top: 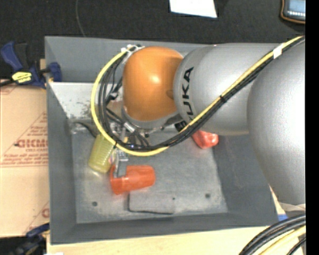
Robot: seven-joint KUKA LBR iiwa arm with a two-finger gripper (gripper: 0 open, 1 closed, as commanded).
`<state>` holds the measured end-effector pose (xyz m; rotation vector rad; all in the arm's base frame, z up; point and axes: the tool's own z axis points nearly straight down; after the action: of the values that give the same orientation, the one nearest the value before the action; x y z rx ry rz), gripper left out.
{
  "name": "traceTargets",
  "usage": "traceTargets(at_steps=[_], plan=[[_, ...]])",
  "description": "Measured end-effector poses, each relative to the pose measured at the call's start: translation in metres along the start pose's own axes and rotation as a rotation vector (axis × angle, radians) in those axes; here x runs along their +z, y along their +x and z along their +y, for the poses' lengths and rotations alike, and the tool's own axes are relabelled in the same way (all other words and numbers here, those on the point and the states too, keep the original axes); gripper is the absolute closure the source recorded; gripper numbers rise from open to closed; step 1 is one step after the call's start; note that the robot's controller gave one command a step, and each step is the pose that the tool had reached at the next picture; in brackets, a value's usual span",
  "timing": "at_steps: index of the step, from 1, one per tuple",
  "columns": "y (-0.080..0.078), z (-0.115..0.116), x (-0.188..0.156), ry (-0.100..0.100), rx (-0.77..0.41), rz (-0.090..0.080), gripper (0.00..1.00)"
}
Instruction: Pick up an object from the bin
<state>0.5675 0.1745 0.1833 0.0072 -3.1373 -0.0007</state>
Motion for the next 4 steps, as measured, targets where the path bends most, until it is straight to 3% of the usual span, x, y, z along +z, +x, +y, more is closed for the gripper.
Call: traceTargets(at_steps=[1,2,3,4], plan=[[-0.002,-0.001,-0.005,-0.001,0.005,-0.007,0.0],[0.039,-0.096,0.114,-0.001,-0.072,-0.002,0.0],[0.054,-0.089,0.08,-0.005,-0.167,-0.019,0.0],[0.041,-0.056,0.083,-0.002,-0.241,-0.013,0.0]])
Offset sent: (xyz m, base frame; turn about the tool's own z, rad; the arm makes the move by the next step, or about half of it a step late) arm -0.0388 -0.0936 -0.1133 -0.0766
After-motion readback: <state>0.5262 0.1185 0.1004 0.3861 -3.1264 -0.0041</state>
